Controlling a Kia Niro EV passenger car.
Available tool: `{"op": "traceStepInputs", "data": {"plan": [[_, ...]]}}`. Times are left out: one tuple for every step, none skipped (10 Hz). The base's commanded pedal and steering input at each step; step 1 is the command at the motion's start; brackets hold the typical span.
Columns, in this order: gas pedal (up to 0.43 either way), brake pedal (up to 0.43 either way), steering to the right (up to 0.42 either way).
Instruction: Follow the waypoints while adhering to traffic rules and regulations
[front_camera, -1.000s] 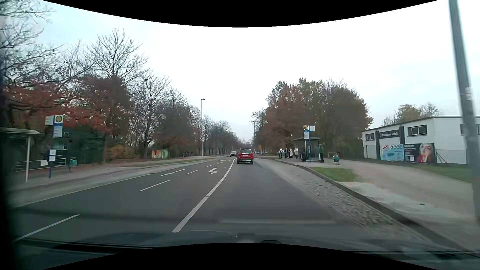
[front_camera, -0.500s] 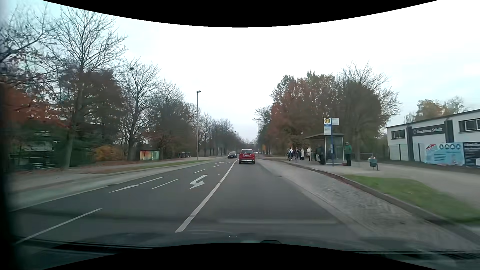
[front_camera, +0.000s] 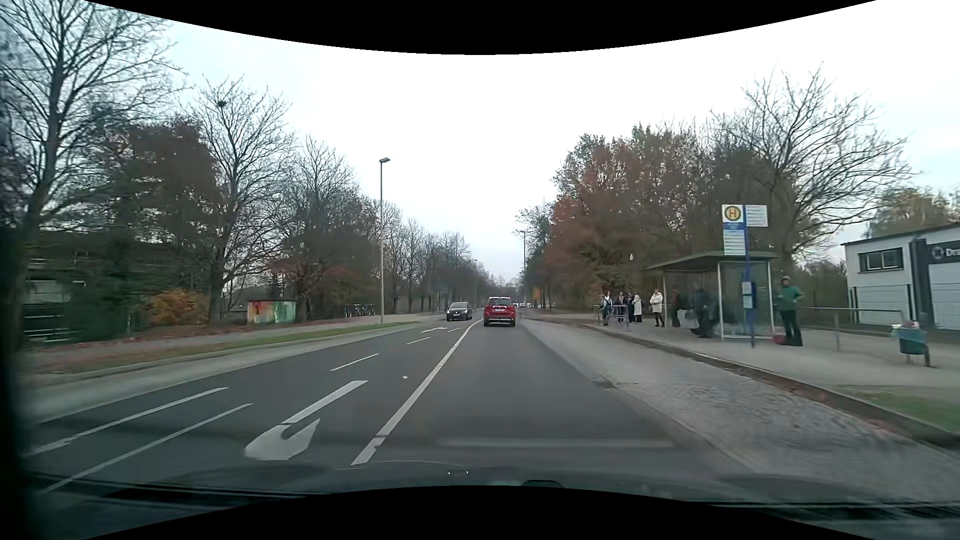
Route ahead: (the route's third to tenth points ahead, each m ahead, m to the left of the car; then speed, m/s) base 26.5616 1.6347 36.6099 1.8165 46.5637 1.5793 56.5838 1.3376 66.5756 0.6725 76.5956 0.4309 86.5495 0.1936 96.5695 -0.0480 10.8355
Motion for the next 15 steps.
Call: {"op": "traceStepInputs", "data": {"plan": [[0.157,0.000,-0.011],[0.157,0.000,-0.011],[0.157,0.000,-0.011],[0.157,0.000,-0.011],[0.157,0.000,-0.011],[0.157,0.000,-0.011],[0.157,0.000,-0.011],[0.150,0.000,-0.011],[0.150,0.000,-0.011],[0.150,0.000,-0.011],[0.150,0.000,-0.008],[0.150,0.000,-0.007],[0.150,0.000,-0.006],[0.138,0.000,-0.005],[0.138,0.000,-0.005]]}}
